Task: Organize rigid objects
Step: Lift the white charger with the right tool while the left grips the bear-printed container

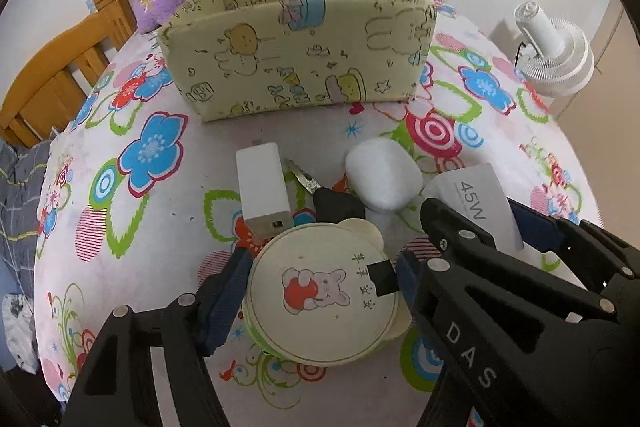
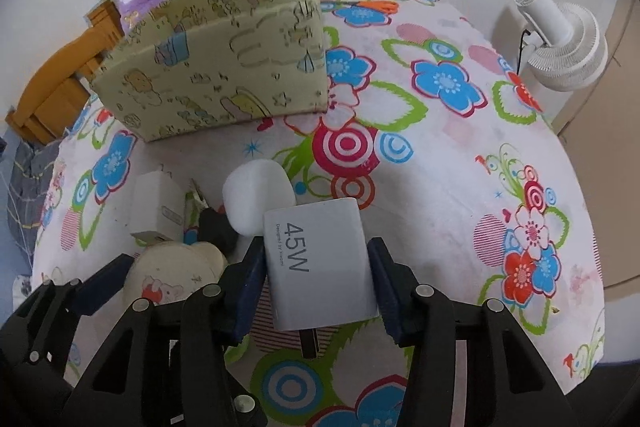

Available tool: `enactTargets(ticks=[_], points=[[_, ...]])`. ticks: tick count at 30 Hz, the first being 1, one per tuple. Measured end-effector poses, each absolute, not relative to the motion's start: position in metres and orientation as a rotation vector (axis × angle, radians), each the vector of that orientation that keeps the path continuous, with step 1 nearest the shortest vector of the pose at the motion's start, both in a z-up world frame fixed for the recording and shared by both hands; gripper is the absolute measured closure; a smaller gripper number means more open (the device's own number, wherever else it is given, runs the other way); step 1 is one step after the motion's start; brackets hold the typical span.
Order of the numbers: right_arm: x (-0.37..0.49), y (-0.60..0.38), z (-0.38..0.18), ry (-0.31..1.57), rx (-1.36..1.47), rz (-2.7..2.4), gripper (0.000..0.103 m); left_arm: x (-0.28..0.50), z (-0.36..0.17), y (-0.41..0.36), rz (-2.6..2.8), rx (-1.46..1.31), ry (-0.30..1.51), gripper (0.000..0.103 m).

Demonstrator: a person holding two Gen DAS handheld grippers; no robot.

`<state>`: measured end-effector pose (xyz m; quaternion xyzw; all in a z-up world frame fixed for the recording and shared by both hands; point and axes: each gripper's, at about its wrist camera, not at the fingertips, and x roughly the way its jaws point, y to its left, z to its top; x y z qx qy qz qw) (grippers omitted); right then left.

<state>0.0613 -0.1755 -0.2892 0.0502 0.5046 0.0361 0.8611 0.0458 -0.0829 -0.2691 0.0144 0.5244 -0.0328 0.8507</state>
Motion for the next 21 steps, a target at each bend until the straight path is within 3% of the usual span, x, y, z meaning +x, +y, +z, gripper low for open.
enactTargets(ticks=[21], points=[[0.04,-0.171,-0.314,1.107,0.108,0.061,0.049,0.025,-0.291,-0.08,-0.053,0.05,1.131,0.023]])
